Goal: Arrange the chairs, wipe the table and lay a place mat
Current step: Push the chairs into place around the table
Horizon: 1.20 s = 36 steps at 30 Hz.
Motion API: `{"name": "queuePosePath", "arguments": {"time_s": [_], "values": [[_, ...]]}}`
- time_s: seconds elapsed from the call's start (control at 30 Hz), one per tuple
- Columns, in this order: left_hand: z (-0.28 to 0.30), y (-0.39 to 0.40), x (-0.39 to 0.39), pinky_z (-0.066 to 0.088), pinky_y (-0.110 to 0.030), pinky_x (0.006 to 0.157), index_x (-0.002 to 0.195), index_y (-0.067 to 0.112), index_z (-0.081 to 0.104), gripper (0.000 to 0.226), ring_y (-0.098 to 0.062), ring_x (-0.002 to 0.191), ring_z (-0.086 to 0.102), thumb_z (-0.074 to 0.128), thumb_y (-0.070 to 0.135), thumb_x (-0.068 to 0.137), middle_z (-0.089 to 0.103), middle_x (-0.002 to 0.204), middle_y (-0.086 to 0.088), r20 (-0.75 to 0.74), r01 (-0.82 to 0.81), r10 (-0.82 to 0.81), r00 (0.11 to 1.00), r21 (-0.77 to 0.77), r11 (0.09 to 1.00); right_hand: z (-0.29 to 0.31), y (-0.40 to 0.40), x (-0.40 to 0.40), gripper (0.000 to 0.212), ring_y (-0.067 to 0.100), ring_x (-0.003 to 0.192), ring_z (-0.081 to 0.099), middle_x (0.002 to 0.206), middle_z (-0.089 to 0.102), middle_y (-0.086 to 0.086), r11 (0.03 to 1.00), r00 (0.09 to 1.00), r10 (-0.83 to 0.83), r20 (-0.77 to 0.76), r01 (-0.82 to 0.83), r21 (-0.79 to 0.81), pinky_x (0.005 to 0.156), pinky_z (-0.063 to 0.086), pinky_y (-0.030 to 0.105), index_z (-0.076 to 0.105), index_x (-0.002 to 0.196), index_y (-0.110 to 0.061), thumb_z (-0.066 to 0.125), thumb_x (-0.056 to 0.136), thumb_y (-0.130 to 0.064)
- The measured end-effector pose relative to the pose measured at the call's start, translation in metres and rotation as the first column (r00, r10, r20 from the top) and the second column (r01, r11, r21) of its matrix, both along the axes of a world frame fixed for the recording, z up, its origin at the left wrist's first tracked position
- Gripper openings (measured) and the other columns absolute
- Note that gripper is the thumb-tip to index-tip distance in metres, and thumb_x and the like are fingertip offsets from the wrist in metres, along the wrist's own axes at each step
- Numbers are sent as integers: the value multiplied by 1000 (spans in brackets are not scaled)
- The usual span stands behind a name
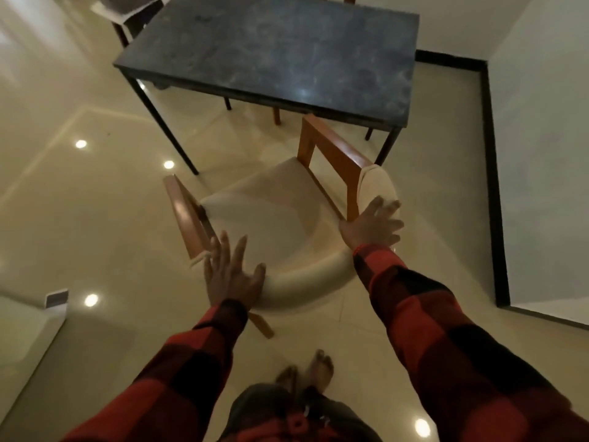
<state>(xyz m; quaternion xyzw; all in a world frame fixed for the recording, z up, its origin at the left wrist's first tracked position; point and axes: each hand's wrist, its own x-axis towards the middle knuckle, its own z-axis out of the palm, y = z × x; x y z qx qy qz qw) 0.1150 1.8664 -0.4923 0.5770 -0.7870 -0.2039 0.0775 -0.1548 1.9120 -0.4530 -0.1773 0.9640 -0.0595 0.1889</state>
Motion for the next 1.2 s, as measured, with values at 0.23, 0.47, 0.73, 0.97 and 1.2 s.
{"name": "queuePosePath", "arguments": {"time_s": [0.23,0.47,0.73,0.97,1.2], "values": [[18,67,-53,-1,-47,126,159,30,22,73,-19,157,-3,49,49,94,-3,170,-1,-157,-58,36,987,-136,989,21,23,-16,76,38,122,55,138,52,15,645,732,-457,505,664,-378,98,51,48,39,144,-8,72,78,-26],[21,107,-83,41,-62,107,159,39,-3,157,-41,137,43,90,72,37,30,159,-7,-285,-430,947,-147,881,198,9,57,-5,103,39,107,52,125,52,11,499,406,-325,854,841,-210,90,47,67,36,144,-28,81,56,-56],[25,102,-100,59,-57,71,153,36,11,123,-37,103,57,85,45,56,50,130,-9,-256,-453,947,-193,880,145,16,48,-27,79,43,117,51,134,51,17,676,501,-357,789,721,-153,88,52,65,39,142,-13,79,74,-24],[23,101,-97,60,-55,69,143,29,21,97,-41,106,57,79,39,65,51,126,-14,-275,-475,959,-73,855,209,17,54,-34,66,37,94,55,111,57,13,775,664,-288,690,585,-240,87,58,58,48,135,-6,77,80,-29],[24,84,-64,58,-59,80,147,24,14,90,-45,116,52,76,25,82,44,131,-17,-234,-428,971,43,874,230,18,53,-14,62,38,94,58,109,59,14,801,717,-301,628,548,-242,83,60,55,51,129,-4,76,78,-30]]}}
